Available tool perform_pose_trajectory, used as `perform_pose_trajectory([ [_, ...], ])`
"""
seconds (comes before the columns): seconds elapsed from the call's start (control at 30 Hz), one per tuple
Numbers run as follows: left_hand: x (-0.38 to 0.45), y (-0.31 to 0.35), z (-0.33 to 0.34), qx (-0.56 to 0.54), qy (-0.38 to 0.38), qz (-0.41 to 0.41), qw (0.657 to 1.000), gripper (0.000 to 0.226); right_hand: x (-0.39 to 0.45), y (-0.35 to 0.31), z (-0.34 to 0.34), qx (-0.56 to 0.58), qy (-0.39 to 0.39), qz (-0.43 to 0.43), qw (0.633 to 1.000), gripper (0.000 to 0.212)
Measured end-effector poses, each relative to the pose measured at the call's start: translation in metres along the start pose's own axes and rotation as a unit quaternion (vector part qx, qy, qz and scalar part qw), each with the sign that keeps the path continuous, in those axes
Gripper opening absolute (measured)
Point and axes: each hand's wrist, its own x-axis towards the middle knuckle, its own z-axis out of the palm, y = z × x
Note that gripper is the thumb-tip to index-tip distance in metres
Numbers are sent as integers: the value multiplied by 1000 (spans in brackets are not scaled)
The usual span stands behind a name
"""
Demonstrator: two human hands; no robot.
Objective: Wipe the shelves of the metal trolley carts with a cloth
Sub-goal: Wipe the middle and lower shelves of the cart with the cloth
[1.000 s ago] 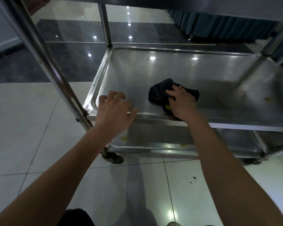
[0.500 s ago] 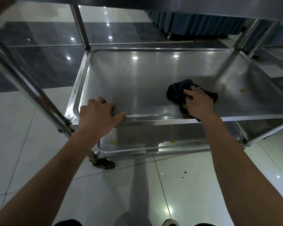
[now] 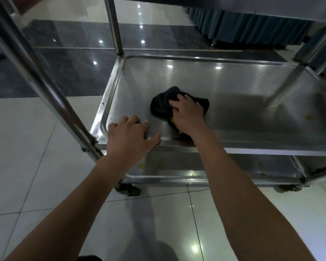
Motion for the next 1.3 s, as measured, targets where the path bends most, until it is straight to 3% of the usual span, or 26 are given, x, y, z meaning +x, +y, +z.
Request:
perform_pose_trajectory([
  [0.33, -8, -2, -8, -40, -30, 2, 999, 62, 46, -49, 15, 30, -105, -107, 988, 51],
  [0.43, -4, -18, -17, -59, -44, 31, 997, 54, 58, -66, 17, 106, -118, -102, 982, 55],
  [0.73, -4, -40, -19, 50, -33, -18, 998, 53, 62, -81, 28, 119, -84, -126, 981, 53],
  [0.93, -12, -40, -12, 29, -32, -36, 998, 46, 71, -108, 35, 96, -102, -166, 976, 51],
  [1.07, -13, -42, -10, 32, -41, -36, 998, 56, 78, -136, 43, 85, -126, -201, 968, 50],
  [1.3, -12, -38, -17, 37, -58, -29, 997, 53, 70, -114, 42, 98, -82, -202, 971, 48],
])
